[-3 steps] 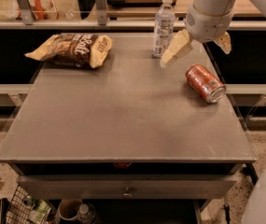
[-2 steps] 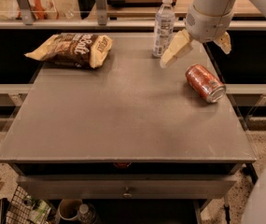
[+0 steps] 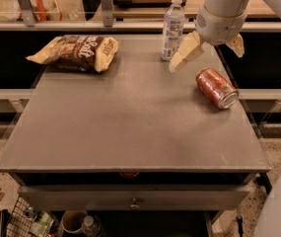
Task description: Place coke can upright
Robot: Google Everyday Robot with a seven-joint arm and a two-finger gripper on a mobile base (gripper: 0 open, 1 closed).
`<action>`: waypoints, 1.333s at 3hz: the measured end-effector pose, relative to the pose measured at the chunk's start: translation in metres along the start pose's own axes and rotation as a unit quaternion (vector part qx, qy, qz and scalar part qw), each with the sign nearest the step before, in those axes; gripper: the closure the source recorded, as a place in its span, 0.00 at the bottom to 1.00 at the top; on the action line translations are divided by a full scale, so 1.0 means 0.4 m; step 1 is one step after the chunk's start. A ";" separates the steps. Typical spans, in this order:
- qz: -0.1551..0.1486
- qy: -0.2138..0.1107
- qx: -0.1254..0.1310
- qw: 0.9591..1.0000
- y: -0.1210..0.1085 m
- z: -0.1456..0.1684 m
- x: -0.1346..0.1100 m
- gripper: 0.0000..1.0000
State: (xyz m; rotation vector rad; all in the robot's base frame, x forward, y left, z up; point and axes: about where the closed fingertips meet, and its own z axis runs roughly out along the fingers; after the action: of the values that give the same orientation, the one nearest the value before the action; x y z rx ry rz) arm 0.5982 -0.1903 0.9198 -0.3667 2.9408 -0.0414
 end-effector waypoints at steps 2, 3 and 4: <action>0.000 0.000 0.000 1.000 0.000 0.000 0.000 0.00; 0.000 0.000 0.000 1.000 0.000 0.000 0.000 0.00; 0.000 0.000 0.000 1.000 0.000 0.000 0.001 0.00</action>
Offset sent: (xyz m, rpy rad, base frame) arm -0.0082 -0.0035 0.0000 -0.0094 0.0318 -0.0042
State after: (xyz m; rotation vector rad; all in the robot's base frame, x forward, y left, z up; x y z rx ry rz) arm 0.5980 -0.1904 0.9198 -0.3667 2.9414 -0.0417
